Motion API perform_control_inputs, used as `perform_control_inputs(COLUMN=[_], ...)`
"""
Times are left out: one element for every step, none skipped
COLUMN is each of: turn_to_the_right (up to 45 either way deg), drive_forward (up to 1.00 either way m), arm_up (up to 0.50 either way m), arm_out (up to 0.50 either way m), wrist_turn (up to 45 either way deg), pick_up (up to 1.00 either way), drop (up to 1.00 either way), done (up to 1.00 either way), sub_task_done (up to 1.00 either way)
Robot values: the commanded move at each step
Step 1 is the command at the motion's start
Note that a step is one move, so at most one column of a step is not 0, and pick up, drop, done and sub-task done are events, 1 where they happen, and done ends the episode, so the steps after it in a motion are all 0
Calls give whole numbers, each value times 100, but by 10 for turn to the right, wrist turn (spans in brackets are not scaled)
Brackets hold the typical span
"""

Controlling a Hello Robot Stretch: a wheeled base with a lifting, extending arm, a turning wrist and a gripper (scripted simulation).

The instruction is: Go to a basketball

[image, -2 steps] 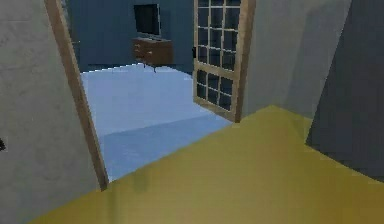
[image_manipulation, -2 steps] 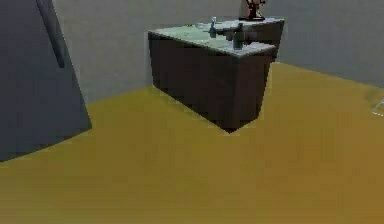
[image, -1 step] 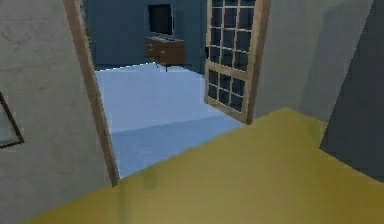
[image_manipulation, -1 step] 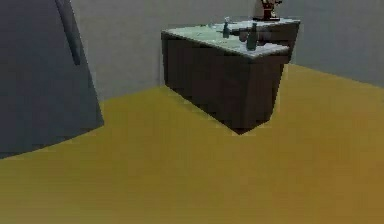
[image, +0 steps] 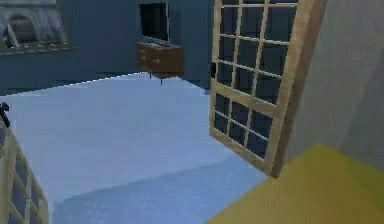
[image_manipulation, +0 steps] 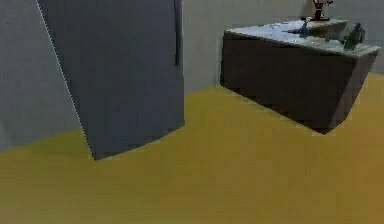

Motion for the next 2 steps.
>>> perform_control_inputs(turn_to_the_right=[0, -180], drive_forward=[55, 0], arm_up=[0, 0], arm_out=[0, 0], wrist_turn=[0, 0], pick_up=[0, 0], drop=[0, 0], done=[0, 0], sub_task_done=[0, 0])
